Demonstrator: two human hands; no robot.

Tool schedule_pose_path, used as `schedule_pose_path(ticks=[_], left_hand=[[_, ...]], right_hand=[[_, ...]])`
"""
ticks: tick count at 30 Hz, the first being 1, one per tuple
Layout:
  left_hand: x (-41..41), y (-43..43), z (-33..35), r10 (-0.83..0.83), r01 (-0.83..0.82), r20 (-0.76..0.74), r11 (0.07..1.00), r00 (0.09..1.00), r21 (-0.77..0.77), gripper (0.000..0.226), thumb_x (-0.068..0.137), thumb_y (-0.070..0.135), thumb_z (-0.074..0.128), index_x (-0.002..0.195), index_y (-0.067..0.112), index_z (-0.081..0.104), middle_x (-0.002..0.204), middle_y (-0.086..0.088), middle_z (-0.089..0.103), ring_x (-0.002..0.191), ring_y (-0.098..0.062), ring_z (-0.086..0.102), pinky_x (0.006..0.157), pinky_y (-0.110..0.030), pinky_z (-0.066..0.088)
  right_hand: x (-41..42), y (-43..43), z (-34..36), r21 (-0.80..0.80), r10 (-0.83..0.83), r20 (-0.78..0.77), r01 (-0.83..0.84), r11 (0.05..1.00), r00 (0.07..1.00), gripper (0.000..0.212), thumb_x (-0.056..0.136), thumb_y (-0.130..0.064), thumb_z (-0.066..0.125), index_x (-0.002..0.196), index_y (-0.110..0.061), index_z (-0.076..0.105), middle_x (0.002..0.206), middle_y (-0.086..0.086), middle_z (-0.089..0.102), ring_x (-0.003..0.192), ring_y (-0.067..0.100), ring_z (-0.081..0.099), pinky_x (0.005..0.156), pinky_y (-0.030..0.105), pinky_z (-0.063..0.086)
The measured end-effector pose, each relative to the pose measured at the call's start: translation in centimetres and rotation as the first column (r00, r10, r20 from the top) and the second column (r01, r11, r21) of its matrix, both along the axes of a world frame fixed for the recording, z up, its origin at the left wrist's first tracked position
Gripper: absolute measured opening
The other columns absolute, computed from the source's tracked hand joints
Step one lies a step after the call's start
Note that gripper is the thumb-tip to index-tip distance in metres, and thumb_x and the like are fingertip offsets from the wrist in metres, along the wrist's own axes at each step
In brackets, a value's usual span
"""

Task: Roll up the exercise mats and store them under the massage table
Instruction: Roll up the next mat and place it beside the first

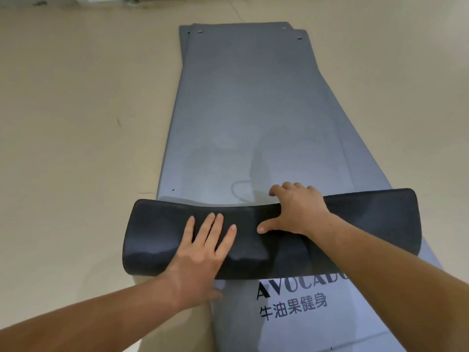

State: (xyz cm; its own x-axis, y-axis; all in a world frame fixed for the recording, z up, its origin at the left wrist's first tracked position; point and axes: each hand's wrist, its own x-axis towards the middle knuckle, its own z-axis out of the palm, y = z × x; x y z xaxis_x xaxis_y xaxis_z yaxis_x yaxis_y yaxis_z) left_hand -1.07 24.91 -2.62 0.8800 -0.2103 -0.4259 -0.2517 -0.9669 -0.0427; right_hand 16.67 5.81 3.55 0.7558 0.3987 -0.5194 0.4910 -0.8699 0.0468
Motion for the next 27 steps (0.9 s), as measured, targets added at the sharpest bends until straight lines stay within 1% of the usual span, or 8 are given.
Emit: schedule_pose_path(ticks=[4, 7, 10, 14, 16, 18, 23, 27], left_hand=[[1.6, 0.4, -1.4, -0.024, 0.023, -0.014, 0.998, 1.000, -0.054, 0.128, 0.082, 0.048, 0.080, 0.171, 0.016, -0.007, 0.176, -0.025, 0.018, 0.164, -0.040, 0.019, 0.130, -0.064, 0.016], [2.9, 0.9, -0.9, 0.008, -0.025, -0.118, 0.989, 0.993, -0.148, 0.118, 0.082, 0.043, 0.078, 0.172, 0.023, 0.004, 0.174, -0.012, 0.027, 0.160, -0.030, 0.031, 0.132, -0.054, 0.023], [4.0, 1.0, 0.2, 0.015, -0.040, -0.128, 0.981, 0.992, -0.191, 0.111, 0.078, 0.045, 0.075, 0.169, 0.026, 0.013, 0.163, -0.003, 0.043, 0.144, -0.024, 0.049, 0.122, -0.046, 0.041], [4.2, 1.0, 1.3, 0.021, -0.057, -0.172, 0.976, 0.985, -0.210, 0.091, 0.077, 0.043, 0.075, 0.156, 0.036, 0.031, 0.127, 0.006, 0.063, 0.107, -0.019, 0.065, 0.089, -0.037, 0.057], [4.5, 1.4, 2.4, 0.033, -0.100, -0.253, 0.961, 0.967, -0.259, 0.073, 0.074, 0.040, 0.079, 0.138, 0.044, 0.044, 0.110, 0.011, 0.065, 0.095, -0.016, 0.065, 0.079, -0.033, 0.056], [5.1, 2.3, 3.7, 0.028, -0.171, -0.397, 0.929, 0.917, -0.329, 0.063, 0.070, 0.038, 0.087, 0.121, 0.047, 0.051, 0.102, 0.014, 0.065, 0.092, -0.012, 0.065, 0.076, -0.031, 0.055], [7.0, 4.5, 4.9, 0.000, -0.382, -0.781, 0.872, 0.624, -0.305, 0.065, 0.068, 0.027, 0.099, 0.123, 0.041, 0.067, 0.122, 0.011, 0.072, 0.113, -0.016, 0.070, 0.101, -0.044, 0.062], [6.9, 5.2, 5.8, 0.055, -0.371, -0.677, 0.868, 0.734, -0.331, 0.092, 0.067, 0.039, 0.100, 0.146, 0.048, 0.053, 0.147, 0.016, 0.057, 0.134, -0.018, 0.057, 0.116, -0.043, 0.051]], right_hand=[[-4.5, -1.0, -0.6, 0.032, 0.156, 0.119, -0.161, 0.986, 0.981, 0.073, 0.096, -0.076, 0.043, 0.150, -0.028, 0.047, 0.150, 0.005, 0.049, 0.139, 0.029, 0.043, 0.117, 0.046, 0.036], [-6.4, -2.9, -0.7, -0.055, 0.206, -0.093, -0.212, 0.976, 0.974, 0.116, 0.076, -0.097, 0.044, 0.167, -0.031, 0.018, 0.175, 0.013, 0.013, 0.161, 0.036, 0.006, 0.130, 0.057, 0.004], [-6.2, -4.4, -1.8, -0.263, 0.196, -0.051, -0.203, 0.943, 0.979, 0.142, 0.065, -0.091, 0.069, 0.164, -0.037, -0.018, 0.172, 0.025, -0.011, 0.159, 0.047, -0.011, 0.124, 0.070, -0.004], [-4.6, -4.3, -1.4, -0.181, 0.145, -0.147, -0.171, 0.969, 0.978, 0.117, 0.067, -0.055, 0.087, 0.158, -0.043, 0.015, 0.142, 0.009, 0.053, 0.132, 0.035, 0.052, 0.112, 0.057, 0.040], [-3.7, -4.3, -0.2, -0.104, 0.096, -0.303, -0.133, 0.986, 0.948, 0.099, 0.065, -0.045, 0.090, 0.147, -0.044, 0.034, 0.115, -0.007, 0.063, 0.102, 0.022, 0.063, 0.090, 0.041, 0.053], [-3.1, -4.0, 0.8, -0.088, 0.015, -0.474, -0.064, 0.994, 0.881, 0.090, 0.061, -0.040, 0.095, 0.136, -0.046, 0.047, 0.113, -0.012, 0.066, 0.098, 0.019, 0.066, 0.088, 0.040, 0.058], [-2.6, -3.1, 0.0, -0.142, -0.155, -0.798, 0.068, 0.987, 0.583, 0.074, 0.059, -0.027, 0.101, 0.123, -0.045, 0.068, 0.123, -0.009, 0.074, 0.113, 0.028, 0.070, 0.099, 0.055, 0.059], [-1.6, -2.1, -0.2, -0.198, -0.210, -0.838, 0.077, 0.977, 0.503, 0.067, 0.071, -0.018, 0.097, 0.130, -0.036, 0.070, 0.127, 0.000, 0.075, 0.115, 0.033, 0.071, 0.100, 0.053, 0.059]])
